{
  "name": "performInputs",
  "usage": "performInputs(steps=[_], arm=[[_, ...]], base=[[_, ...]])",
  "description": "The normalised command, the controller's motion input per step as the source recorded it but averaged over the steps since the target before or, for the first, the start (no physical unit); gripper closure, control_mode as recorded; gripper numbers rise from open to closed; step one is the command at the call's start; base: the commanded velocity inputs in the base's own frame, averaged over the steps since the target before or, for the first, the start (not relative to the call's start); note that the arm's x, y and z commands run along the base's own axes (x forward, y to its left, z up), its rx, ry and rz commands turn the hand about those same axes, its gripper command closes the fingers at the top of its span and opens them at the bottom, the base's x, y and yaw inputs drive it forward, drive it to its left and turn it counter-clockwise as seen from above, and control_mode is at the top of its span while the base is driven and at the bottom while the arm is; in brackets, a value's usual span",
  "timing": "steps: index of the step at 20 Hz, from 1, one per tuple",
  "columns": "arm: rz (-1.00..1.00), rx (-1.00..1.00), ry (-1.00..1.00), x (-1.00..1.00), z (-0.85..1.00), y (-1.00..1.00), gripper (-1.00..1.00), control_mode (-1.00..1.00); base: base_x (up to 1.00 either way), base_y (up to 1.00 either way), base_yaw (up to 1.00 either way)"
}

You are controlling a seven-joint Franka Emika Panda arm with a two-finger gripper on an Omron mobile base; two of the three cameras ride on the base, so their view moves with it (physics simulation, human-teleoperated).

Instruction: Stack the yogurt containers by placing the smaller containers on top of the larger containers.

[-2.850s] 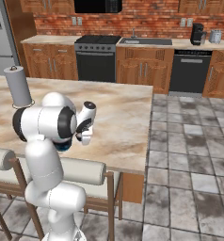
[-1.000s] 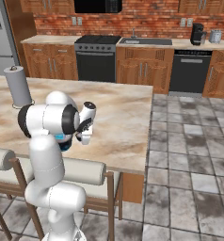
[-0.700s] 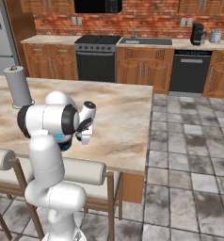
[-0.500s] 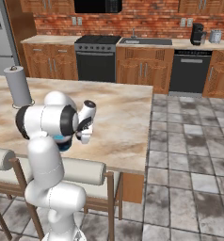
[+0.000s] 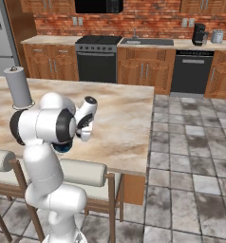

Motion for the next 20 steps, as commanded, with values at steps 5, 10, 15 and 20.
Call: performInputs(steps=[5, 10, 15, 20], arm=[[0.00, 0.02, 0.00, -0.14, 0.36, 0.00, 1.00, -1.00], [0.00, 0.03, -0.01, -0.14, 0.35, 0.00, 1.00, -1.00], [0.00, 0.03, -0.01, -0.16, 0.32, 0.00, 1.00, -1.00], [0.00, 0.03, 0.00, -0.18, 0.36, -0.01, 1.00, -1.00]], base=[[0.00, 0.00, 0.00], [0.00, 0.00, 0.00], [0.00, 0.00, 0.00], [0.00, 0.00, 0.00]])
